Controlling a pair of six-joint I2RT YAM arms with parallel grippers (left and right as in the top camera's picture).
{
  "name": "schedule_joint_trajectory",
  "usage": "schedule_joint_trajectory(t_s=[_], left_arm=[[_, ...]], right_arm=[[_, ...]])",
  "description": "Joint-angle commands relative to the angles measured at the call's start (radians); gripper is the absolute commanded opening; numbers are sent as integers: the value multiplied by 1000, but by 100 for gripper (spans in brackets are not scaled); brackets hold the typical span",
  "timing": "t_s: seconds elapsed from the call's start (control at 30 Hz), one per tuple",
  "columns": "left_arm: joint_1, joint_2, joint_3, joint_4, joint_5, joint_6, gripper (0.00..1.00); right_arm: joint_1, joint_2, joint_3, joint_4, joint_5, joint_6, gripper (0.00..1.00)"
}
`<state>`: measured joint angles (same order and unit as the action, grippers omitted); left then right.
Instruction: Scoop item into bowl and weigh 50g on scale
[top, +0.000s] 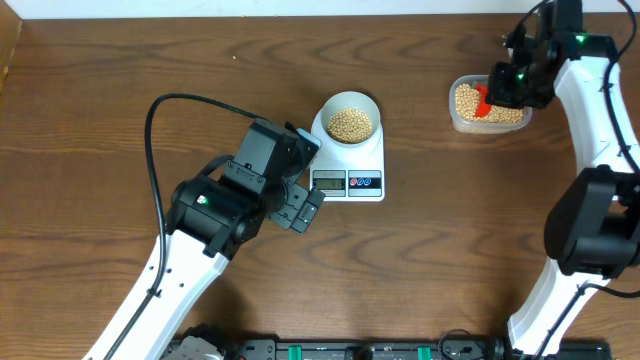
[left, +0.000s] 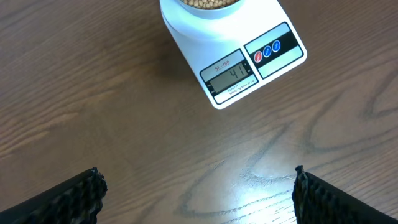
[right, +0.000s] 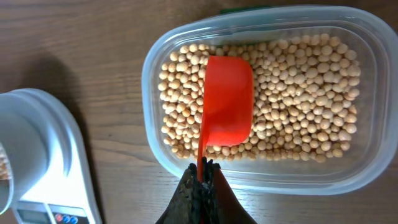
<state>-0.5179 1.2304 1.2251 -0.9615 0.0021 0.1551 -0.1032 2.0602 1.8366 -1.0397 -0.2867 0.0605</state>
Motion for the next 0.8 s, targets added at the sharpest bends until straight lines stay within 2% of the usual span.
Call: schedule_joint_trajectory(t_s=[0.0,0.47,0.77], left_arm=[[4,-2,5,0,6,5,98],[4,-2,5,0,6,5,98],[4,-2,5,0,6,5,98]], right_arm=[[-24,-11,2,-5,-124,-51,1],[-112,-13,2,-80,-142,-85,1],[-176,-13,2,-128,-276,-142,1]])
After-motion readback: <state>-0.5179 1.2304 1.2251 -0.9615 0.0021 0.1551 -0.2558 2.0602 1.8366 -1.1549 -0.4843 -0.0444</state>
